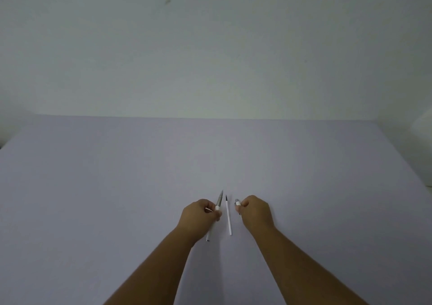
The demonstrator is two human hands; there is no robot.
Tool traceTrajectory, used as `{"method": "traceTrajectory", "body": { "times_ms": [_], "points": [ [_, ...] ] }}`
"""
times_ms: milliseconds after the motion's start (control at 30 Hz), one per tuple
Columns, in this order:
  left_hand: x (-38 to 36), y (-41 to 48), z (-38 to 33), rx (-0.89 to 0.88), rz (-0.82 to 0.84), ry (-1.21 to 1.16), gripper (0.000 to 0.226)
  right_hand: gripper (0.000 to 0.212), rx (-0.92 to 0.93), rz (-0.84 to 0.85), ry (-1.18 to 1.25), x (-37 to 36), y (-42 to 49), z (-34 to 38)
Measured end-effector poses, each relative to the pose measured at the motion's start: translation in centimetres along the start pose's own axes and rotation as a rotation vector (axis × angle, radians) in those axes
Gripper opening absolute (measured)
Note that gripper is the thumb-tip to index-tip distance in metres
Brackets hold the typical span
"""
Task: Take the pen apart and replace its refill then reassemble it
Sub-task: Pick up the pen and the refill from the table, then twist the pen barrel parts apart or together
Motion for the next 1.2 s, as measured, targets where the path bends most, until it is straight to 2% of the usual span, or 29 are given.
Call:
{"method": "traceTrajectory", "body": {
  "times_ms": [200, 333, 367, 467, 600, 800, 1100, 1200],
  "points": [
    [0.3, -0.4, -0.3, -0.047, -0.022, 0.039, 0.012, 0.021, -0.007, -0.012, -0.004, -0.1, -0.4, -0.5],
    [0.5, -0.9, -0.6, -0.078, -0.011, 0.08, 0.011, 0.036, 0.028, -0.101, 0.106, 1.6, -1.0, 0.7],
    [0.5, -1.0, -0.8, -0.088, -0.011, 0.085, 0.01, 0.042, 0.031, -0.089, 0.188, 1.9, -1.3, 1.3],
    [0.7, -1.6, -1.7, -0.133, -0.023, 0.104, 0.013, 0.05, -0.01, 0.104, 0.407, 1.3, -3.0, 3.0],
    [0.9, -2.6, -3.1, -0.217, -0.017, 0.097, 0.013, 0.041, 0.019, 0.141, 0.489, 1.9, -4.5, 4.3],
    [2.3, -4.0, -4.4, -0.212, 0.026, -0.043, 0.014, 0.022, 0.031, 0.204, 0.624, 3.7, -5.7, 5.5],
    [2.5, -6.1, -4.1, -0.041, 0.18, -0.289, 0.019, 0.023, 0.077, 0.142, 0.691, 5.1, -7.3, 6.0],
    [2.2, -6.8, -4.2, 0.011, 0.239, -0.405, 0.023, 0.021, 0.092, 0.177, 0.732, 5.5, -7.7, 6.5]
  ]
}}
Point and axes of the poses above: each hand's wrist, its own y-axis towards the middle knuckle, its own x-axis out of the back of the hand, z = x × y, the point moved 9 cm from there along y, towards the middle knuckle, and after that the axes turned 11 degrees about -z, right-handed, at the moved point
